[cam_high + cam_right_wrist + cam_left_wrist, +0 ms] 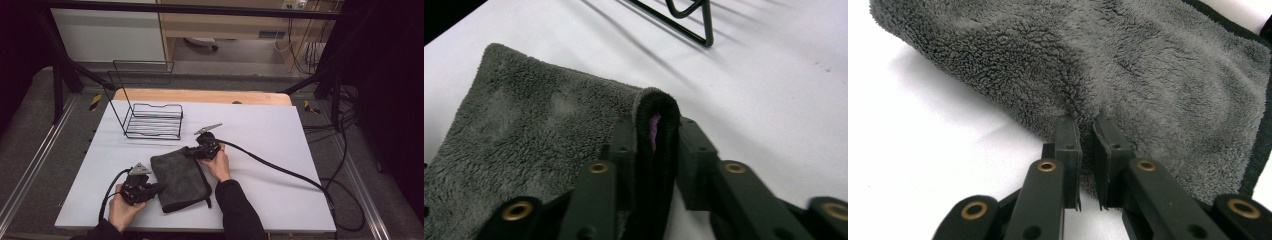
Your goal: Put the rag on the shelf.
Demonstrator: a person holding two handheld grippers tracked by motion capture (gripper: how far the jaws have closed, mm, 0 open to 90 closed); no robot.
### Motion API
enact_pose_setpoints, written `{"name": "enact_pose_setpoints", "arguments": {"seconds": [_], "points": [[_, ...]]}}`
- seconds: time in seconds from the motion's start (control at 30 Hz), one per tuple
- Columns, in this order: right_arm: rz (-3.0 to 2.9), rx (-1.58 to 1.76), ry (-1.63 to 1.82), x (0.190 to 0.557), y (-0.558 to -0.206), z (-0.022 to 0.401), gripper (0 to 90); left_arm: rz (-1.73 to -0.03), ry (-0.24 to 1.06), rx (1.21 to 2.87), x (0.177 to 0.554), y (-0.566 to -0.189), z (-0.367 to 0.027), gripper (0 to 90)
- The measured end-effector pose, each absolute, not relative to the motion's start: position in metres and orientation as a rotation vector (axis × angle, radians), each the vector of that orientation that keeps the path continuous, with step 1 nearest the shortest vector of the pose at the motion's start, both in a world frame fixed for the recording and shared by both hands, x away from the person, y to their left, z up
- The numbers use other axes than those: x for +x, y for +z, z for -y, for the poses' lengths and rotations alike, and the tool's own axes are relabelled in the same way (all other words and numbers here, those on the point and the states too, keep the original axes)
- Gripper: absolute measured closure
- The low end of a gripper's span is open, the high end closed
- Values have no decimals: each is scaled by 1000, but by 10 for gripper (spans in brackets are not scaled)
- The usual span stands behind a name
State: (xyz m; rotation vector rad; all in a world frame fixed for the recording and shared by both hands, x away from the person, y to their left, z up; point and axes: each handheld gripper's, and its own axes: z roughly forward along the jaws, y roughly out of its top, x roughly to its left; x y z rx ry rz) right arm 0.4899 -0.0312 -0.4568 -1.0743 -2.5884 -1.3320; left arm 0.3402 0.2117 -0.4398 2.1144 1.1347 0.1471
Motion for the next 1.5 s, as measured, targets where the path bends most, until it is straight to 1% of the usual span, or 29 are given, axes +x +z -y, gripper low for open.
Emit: {"name": "enact_pose_setpoints", "arguments": {"seconds": [0.03,0.07,0.13,0.2,0.23,0.3,0.33,0.37,0.4,0.43,0.47,0.5,0.63,0.8,0.87,0.9,1.1,1.23,1.27,1.37,1.4,1.43,1.47,1.5], "points": [[2588,-1074,-1332,490,-457,31,761,-1132,147,2113,340,-440,-212,817],[2612,-1073,-1344,487,-456,31,791,-1128,151,2111,340,-440,-212,799],[2630,-1086,-1358,484,-454,31,801,-1128,156,2096,339,-441,-213,751],[2641,-1122,-1369,481,-452,31,803,-1128,183,2088,338,-440,-213,680],[2641,-1122,-1369,481,-452,31,805,-1129,192,2081,337,-440,-214,680],[2655,-1157,-1377,477,-450,33,807,-1122,203,2069,336,-438,-214,603],[2660,-1195,-1381,473,-448,34,808,-1116,203,2062,335,-438,-214,545],[2660,-1218,-1380,472,-448,36,808,-1112,206,2057,334,-437,-213,517],[2660,-1218,-1380,472,-448,36,808,-1106,208,2058,334,-437,-212,517],[2660,-1262,-1390,468,-447,40,808,-1102,202,2060,333,-437,-212,469],[2660,-1262,-1390,468,-447,40,808,-1102,196,2060,333,-437,-211,469],[2652,-1309,-1396,464,-445,45,809,-1098,192,2062,332,-437,-210,438],[2650,-1404,-1410,456,-443,57,808,-1088,188,2082,329,-437,-208,425],[2644,-1487,-1429,448,-442,68,807,-1080,145,2101,327,-439,-205,449],[2638,-1505,-1431,445,-442,73,806,-1086,113,2103,327,-441,-204,486],[2637,-1512,-1434,443,-442,76,804,-1087,107,2102,326,-441,-203,520],[2668,-1530,-1412,442,-446,76,799,-1103,73,2114,324,-443,-202,569],[2690,-1514,-1416,442,-448,75,771,-1119,21,2100,325,-445,-200,653],[2700,-1497,-1422,443,-448,76,754,-1127,6,2096,326,-445,-200,676],[2696,-1458,-1451,443,-444,79,665,-1131,7,2103,326,-444,-199,764],[2692,-1449,-1465,442,-441,81,620,-1132,12,2110,326,-443,-199,786],[2673,-1421,-1517,439,-435,86,546,-1138,13,2105,326,-442,-198,814],[2673,-1421,-1517,439,-435,86,546,-1140,14,2104,326,-442,-198,814],[2675,-1398,-1531,437,-432,89,500,-1139,12,2108,326,-441,-199,823]]}}
